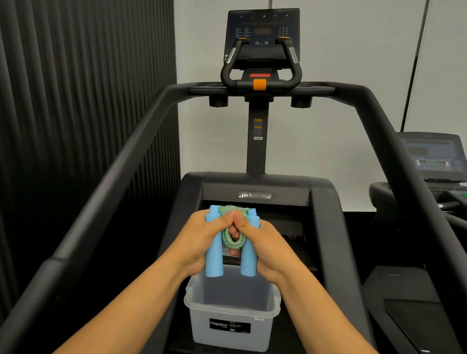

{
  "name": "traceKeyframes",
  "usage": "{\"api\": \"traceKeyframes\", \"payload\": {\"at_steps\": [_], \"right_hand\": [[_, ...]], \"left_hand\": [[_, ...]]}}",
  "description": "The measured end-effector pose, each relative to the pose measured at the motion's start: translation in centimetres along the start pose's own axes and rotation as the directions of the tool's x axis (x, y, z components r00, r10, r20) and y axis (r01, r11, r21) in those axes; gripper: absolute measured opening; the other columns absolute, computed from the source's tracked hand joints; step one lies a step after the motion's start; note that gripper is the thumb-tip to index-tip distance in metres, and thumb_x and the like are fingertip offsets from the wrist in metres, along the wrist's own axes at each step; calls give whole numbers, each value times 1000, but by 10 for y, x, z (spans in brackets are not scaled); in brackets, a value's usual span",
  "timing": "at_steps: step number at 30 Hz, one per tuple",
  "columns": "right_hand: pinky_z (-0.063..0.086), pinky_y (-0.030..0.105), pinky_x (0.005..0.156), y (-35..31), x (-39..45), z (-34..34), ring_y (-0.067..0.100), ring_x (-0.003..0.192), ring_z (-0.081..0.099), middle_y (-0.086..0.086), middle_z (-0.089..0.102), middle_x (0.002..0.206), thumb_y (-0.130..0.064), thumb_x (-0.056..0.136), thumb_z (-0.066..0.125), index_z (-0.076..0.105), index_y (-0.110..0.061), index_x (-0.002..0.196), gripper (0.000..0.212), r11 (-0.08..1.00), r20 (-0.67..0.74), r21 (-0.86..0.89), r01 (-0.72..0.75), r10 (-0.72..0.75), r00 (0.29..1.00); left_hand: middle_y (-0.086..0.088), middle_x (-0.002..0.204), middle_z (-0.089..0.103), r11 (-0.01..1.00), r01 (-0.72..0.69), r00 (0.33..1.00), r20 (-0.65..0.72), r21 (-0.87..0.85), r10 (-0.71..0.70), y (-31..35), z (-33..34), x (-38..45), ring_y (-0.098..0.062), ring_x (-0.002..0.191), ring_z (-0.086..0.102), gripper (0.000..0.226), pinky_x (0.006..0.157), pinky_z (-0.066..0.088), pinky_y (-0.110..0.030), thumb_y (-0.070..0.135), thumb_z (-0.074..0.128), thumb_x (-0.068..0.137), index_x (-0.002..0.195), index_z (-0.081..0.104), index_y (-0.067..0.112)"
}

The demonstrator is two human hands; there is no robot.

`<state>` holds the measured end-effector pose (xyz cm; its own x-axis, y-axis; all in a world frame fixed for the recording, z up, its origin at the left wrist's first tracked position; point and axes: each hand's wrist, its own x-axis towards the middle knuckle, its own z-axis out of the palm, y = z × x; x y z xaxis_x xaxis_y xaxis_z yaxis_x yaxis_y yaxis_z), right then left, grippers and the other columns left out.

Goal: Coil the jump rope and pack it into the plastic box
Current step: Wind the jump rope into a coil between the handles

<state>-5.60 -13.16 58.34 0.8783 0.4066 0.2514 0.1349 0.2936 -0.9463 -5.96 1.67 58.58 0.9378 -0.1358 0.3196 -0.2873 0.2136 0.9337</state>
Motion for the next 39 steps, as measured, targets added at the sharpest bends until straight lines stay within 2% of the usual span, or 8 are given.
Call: {"api": "traceKeyframes", "payload": {"at_steps": [4,7,12,17,20,29,34,39], "right_hand": [[60,39,79,7,2,-4,24,93,67,7,67,90,-49,80,70,71,-9,99,44,999,-52,-6,-38,37,998],[58,29,66,7,0,-7,19,88,71,3,72,89,-49,80,70,73,-10,105,46,996,-41,44,-81,83,996],[59,28,66,8,-4,-13,17,87,72,7,76,99,-48,82,67,72,-9,115,51,989,-6,64,-130,131,991],[60,37,78,12,-5,-17,22,96,72,16,75,116,-47,83,68,71,-10,119,52,994,-8,-63,-91,90,996],[58,42,87,11,-1,-18,26,102,70,18,73,121,-43,84,69,70,-10,121,50,996,-3,-50,-81,81,997],[57,31,68,20,3,-28,21,94,67,12,72,107,-10,92,69,69,-1,119,29,994,21,-19,-106,106,994],[59,40,80,25,6,-44,25,98,69,18,74,115,-15,95,67,73,-8,116,23,987,34,-141,-81,86,996],[60,36,79,35,12,-62,25,95,74,17,77,111,-9,93,65,72,-3,115,23,983,-42,-143,-112,107,993]], "left_hand": [[-8,70,62,995,50,999,-12,-81,-51,-7,3,-1,-20,63,64,33,56,55,-34,38,81,77,73,69,8],[-10,77,67,991,56,996,78,-121,-47,-11,-1,-2,-25,73,69,53,60,58,-36,49,93,60,72,66,4],[-19,96,74,996,67,989,136,-56,-59,-10,-2,-4,-29,89,73,27,76,61,-38,11,82,75,99,75,0],[-23,103,75,986,28,999,17,162,-31,-15,-9,-4,-33,94,72,29,90,58,-48,4,81,76,103,74,4],[-17,97,76,984,22,1000,-13,176,-20,-12,-9,-2,-27,89,73,20,82,60,-40,-2,77,82,100,74,5],[-27,106,74,997,37,984,-176,63,-25,-28,-10,4,-43,99,71,26,94,54,-59,9,77,72,98,76,6],[-20,92,76,983,17,981,-195,182,19,-40,-3,8,-28,82,71,14,76,60,-42,-2,73,81,93,75,4],[-14,73,64,855,-1,973,-195,519,120,-59,10,16,-15,63,53,21,58,46,-31,10,76,71,83,62,1]]}}
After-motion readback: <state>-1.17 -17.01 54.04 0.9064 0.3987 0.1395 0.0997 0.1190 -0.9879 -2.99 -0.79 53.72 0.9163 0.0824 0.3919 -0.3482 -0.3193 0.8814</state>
